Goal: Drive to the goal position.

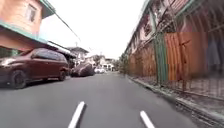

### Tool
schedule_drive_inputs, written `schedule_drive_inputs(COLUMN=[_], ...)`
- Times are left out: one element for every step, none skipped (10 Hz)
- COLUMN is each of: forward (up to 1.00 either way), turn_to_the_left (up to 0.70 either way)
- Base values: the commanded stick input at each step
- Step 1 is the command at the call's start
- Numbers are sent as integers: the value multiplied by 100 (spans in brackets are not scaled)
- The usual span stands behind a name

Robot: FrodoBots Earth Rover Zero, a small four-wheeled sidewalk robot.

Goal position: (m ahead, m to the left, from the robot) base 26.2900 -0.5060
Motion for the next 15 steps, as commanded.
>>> schedule_drive_inputs(forward=[100,100,100,100,100,100,100,100,100,100,100,100,100,100,100], turn_to_the_left=[0,0,0,0,0,0,0,0,0,0,0,0,-40,-40,-40])
